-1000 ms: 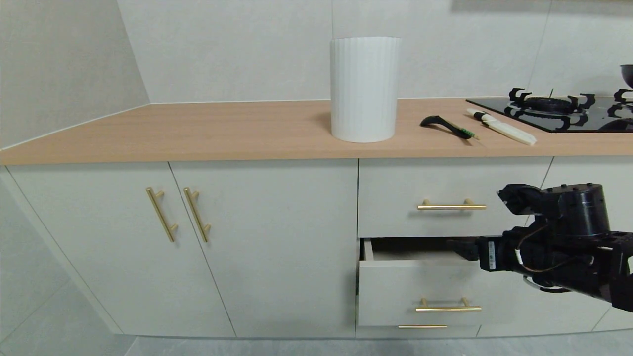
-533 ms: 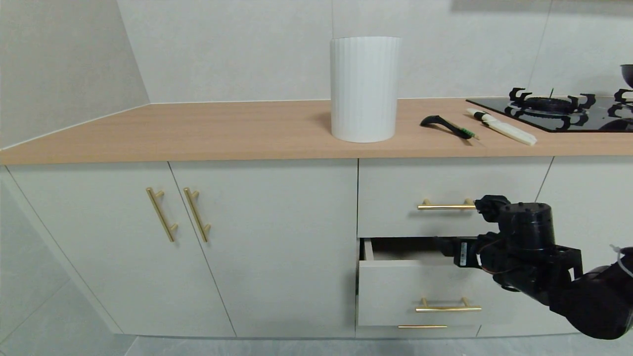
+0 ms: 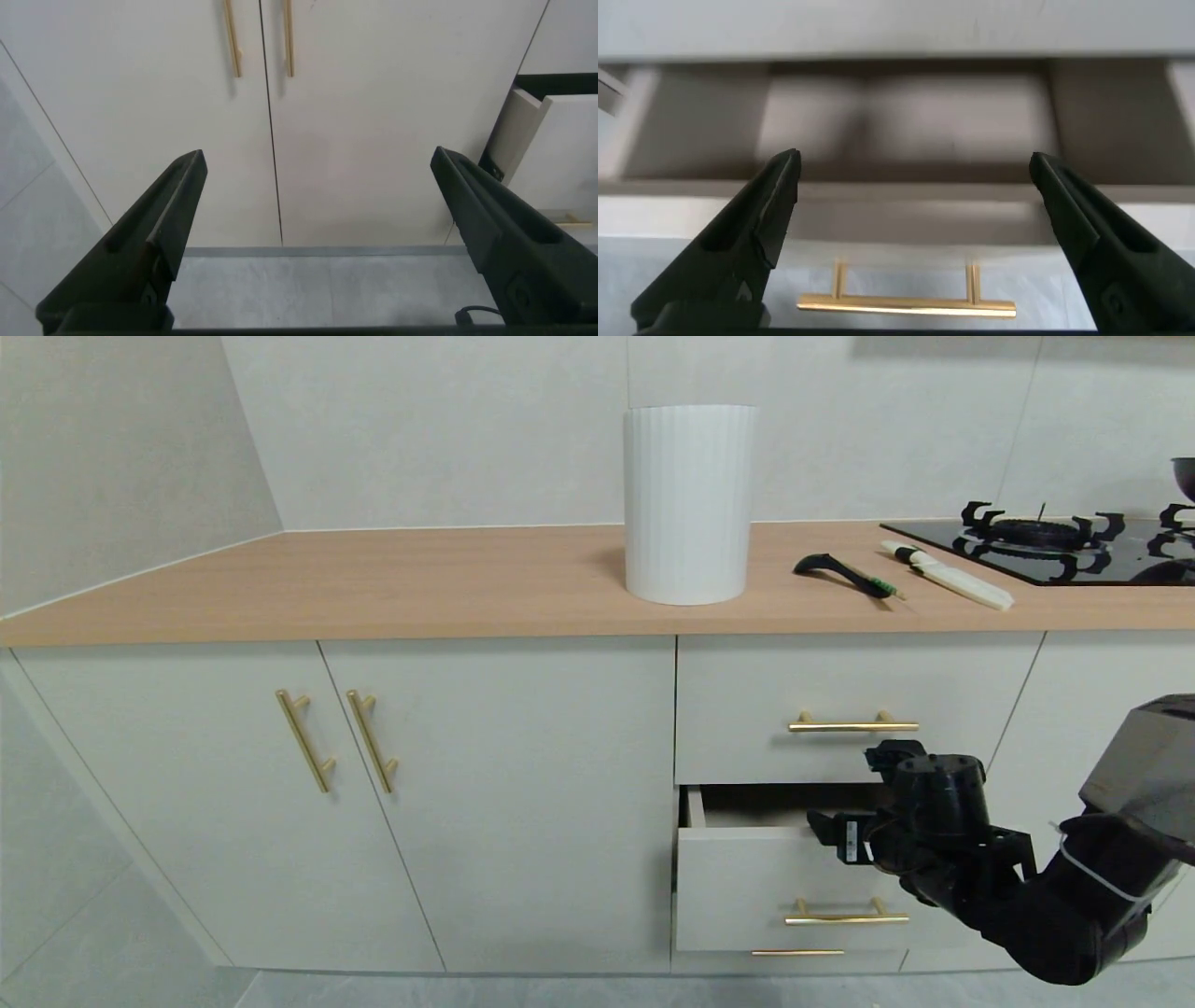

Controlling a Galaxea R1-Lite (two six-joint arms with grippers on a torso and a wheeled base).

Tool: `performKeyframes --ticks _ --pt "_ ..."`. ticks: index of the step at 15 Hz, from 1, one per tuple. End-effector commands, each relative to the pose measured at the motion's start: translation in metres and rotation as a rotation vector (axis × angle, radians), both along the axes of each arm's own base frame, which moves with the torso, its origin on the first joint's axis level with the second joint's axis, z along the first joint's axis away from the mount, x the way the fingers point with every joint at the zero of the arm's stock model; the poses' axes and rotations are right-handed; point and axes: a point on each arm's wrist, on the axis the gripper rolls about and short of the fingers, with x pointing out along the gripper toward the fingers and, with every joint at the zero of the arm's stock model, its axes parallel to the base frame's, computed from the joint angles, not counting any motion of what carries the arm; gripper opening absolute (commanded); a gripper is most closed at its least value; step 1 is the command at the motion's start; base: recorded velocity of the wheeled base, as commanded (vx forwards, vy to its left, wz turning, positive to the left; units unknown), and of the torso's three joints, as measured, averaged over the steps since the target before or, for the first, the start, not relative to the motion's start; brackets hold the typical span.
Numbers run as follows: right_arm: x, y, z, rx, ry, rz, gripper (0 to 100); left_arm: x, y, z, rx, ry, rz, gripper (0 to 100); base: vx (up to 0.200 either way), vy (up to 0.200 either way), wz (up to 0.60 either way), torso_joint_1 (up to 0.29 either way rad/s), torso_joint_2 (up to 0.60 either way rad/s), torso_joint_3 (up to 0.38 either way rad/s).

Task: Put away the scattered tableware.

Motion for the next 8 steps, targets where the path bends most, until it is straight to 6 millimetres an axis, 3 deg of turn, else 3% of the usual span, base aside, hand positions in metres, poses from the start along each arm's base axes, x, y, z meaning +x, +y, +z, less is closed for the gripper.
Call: performKeyframes --ticks 1,8 --pt "0.000 0.000 -0.009 -0.013 0.027 0.000 100 0.000 0.000 0.000 0.000 0.000 0.001 100 0.000 0.000 0.00 0.000 0.00 0.000" --pt "-0.009 -0.003 0.003 -0.041 0.038 0.023 100 0.000 0.000 0.000 0.000 0.000 0.001 100 0.000 0.000 0.00 0.000 0.00 0.000"
